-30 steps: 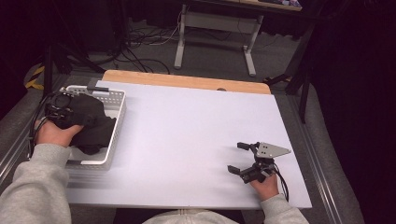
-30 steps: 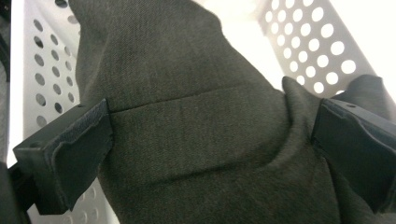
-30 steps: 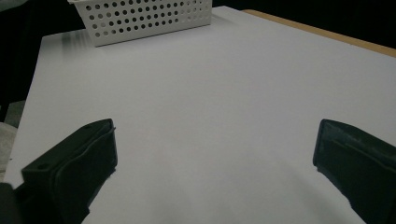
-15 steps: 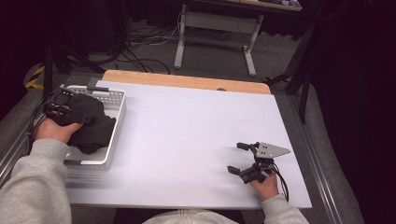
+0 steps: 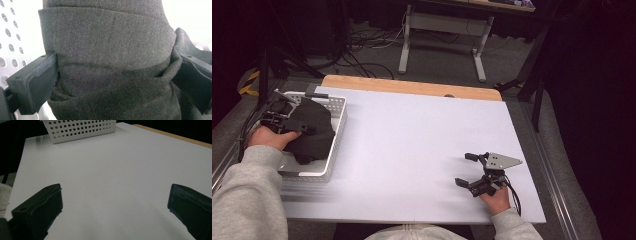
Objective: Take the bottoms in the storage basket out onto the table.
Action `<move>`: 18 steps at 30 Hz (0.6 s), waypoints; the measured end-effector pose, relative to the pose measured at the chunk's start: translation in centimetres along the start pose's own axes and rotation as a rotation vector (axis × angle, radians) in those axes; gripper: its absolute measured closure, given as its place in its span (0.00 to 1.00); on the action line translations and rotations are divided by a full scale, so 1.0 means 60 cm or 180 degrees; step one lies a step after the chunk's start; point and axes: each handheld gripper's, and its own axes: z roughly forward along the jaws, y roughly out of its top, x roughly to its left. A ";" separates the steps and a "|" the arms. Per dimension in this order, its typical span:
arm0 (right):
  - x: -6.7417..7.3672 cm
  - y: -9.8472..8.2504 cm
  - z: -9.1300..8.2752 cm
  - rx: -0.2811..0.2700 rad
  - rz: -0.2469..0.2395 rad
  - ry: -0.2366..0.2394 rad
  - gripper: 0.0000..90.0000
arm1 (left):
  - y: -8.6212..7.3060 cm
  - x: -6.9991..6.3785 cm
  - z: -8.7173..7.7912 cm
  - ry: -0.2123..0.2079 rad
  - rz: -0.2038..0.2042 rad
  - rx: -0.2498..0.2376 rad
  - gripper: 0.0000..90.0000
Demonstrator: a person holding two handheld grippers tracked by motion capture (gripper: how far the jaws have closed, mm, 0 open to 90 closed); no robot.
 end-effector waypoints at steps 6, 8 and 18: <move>0.000 0.000 0.001 0.0003 0.0006 0.0002 0.01 | 0.003 -0.003 0.009 -0.0004 0.0084 0.0042 0.00; 0.000 0.000 0.001 0.0002 0.0008 0.0005 0.01 | 0.003 -0.005 0.012 -0.0003 0.0093 0.0059 0.00; 0.000 0.000 0.001 0.0006 0.0004 0.0018 0.01 | -0.004 -0.007 0.026 -0.0104 0.0164 0.0022 0.00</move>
